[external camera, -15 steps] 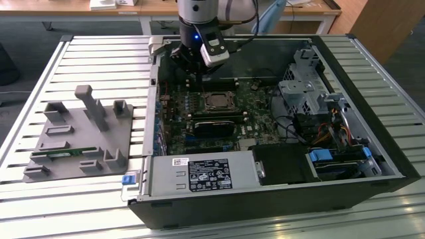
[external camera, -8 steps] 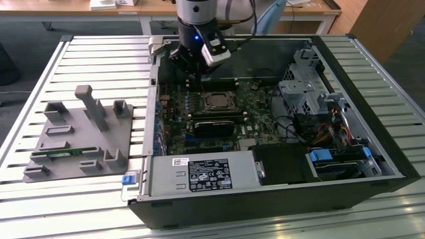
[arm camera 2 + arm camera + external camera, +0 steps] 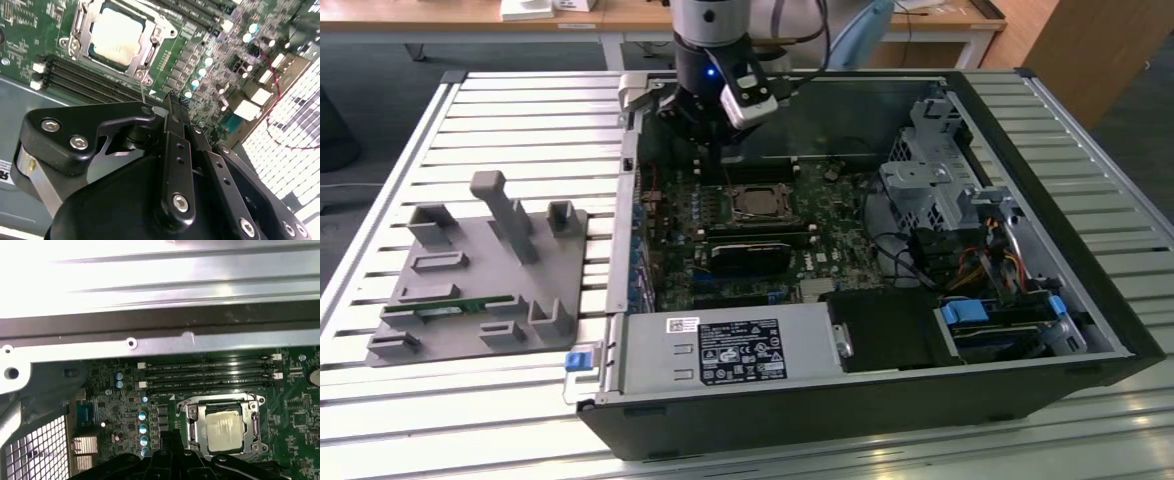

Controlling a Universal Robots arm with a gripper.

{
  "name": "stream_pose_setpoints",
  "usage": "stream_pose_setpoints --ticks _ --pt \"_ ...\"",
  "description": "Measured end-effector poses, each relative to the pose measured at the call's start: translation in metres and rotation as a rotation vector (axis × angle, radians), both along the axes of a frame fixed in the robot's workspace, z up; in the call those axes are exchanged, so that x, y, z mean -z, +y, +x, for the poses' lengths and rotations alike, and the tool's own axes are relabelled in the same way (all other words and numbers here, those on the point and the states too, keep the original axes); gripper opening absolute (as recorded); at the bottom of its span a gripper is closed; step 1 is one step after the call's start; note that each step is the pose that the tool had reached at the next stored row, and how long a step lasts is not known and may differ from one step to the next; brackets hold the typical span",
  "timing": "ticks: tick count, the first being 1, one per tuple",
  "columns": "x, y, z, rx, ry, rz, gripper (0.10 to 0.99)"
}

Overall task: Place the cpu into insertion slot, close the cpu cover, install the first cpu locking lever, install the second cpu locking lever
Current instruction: 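Install the first cpu locking lever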

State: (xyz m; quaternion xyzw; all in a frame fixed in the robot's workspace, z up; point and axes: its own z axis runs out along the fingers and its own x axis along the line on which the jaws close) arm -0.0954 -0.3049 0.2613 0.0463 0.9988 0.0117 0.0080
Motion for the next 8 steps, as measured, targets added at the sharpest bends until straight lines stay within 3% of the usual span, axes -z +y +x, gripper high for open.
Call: stream_pose_setpoints --ticks 8 --pt "0.0033 0.0123 -0.0047 -0.011 -0.0001 0.0 0.106"
